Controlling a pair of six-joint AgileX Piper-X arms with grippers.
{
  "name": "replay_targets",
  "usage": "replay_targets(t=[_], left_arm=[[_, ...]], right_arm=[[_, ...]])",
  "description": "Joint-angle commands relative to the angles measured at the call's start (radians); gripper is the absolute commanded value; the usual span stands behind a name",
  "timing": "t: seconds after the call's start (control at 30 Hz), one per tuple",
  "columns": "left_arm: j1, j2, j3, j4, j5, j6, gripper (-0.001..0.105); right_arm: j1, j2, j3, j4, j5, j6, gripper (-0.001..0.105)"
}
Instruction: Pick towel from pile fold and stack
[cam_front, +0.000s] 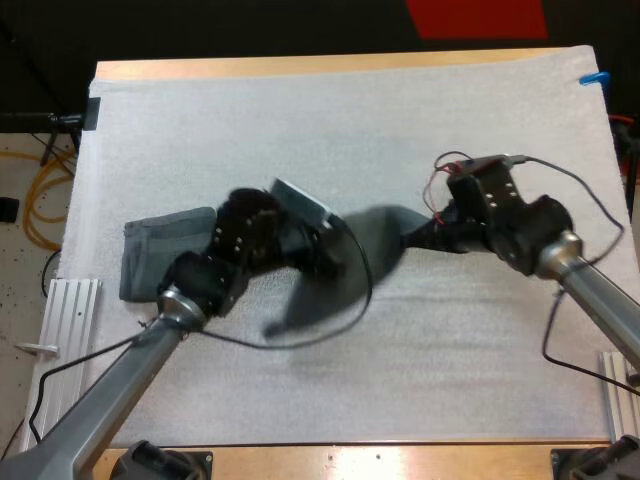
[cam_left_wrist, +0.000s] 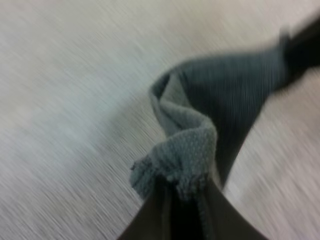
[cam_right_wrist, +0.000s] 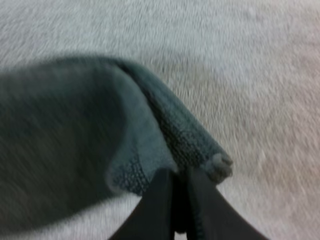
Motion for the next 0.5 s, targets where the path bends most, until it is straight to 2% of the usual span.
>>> replay_targets(t=[0.0, 0.07, 0.13, 0.17, 0.2, 0.23, 0.3, 0.37, 0.4, 0.47], left_arm=[[0.023, 0.009, -0.004, -0.058, -0.012, -0.010, 0.000], [0.055, 0.032, -0.004, -0.087, 0.008, -0.010, 0.001], [0.090, 0.060, -0.004, -0.101, 0.049, -0.010, 0.007], [0.106, 0.075, -0.004, -0.103, 0.063, -0.010, 0.013], [0.122, 0.089, -0.004, -0.103, 0.078, -0.010, 0.022], [0.130, 0.096, -0.004, -0.103, 0.086, -0.010, 0.027], [0.150, 0.107, -0.004, -0.103, 0.102, -0.010, 0.046], [0.160, 0.104, -0.009, -0.103, 0.127, -0.010, 0.059], [0.163, 0.100, -0.014, -0.103, 0.159, -0.010, 0.061], [0.167, 0.087, -0.023, -0.103, 0.207, -0.011, 0.062]], right_arm=[[-0.005, 0.020, -0.016, -0.042, 0.019, 0.020, 0.000], [-0.005, 0.048, -0.030, -0.059, 0.041, 0.034, 0.003], [-0.008, 0.070, -0.049, -0.066, 0.044, 0.031, 0.011], [-0.012, 0.078, -0.060, -0.067, 0.044, 0.031, 0.020], [-0.017, 0.085, -0.075, -0.067, 0.044, 0.030, 0.033], [-0.022, 0.088, -0.085, -0.067, 0.044, 0.029, 0.041], [-0.036, 0.090, -0.113, -0.067, 0.040, 0.027, 0.070], [-0.048, 0.089, -0.136, -0.058, 0.038, 0.024, 0.085], [-0.053, 0.088, -0.148, -0.050, 0.038, 0.024, 0.088], [-0.054, 0.082, -0.164, -0.036, 0.038, 0.021, 0.087]])
